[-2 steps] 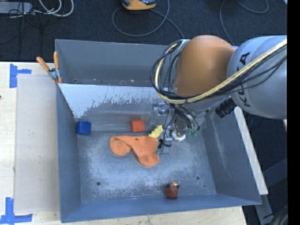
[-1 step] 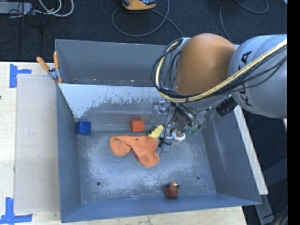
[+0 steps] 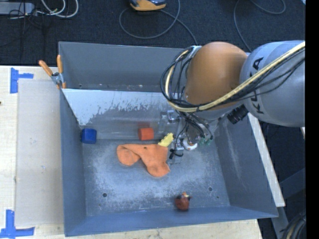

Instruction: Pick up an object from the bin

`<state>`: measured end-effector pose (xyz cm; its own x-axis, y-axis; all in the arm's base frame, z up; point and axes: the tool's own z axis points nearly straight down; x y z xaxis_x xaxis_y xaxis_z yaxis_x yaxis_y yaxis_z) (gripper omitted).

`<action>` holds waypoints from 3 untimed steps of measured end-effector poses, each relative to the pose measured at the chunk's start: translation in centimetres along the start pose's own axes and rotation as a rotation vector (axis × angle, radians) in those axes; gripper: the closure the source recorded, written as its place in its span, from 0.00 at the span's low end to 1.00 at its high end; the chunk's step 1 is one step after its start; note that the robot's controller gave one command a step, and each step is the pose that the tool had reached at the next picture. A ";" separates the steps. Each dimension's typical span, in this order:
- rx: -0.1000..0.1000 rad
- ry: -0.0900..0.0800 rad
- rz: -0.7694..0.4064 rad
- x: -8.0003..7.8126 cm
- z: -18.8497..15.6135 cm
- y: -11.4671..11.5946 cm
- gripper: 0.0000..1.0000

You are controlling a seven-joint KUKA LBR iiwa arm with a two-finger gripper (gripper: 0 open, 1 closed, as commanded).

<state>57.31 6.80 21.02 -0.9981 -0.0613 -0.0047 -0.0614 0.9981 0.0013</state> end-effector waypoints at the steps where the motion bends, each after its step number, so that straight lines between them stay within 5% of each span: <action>1: 0.001 0.008 0.095 1.3 3.2 -2.0 0.00; 2: 0.001 0.007 0.326 0.6 4.6 -2.4 0.00; 3: 0.001 0.006 0.200 -0.8 7.3 -1.4 0.00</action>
Offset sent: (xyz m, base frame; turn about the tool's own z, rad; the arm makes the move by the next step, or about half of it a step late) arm 0.0223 -0.0357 -0.0886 -0.5624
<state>58.25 5.45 13.68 -0.9904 0.1379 0.0016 0.1379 0.9904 0.0010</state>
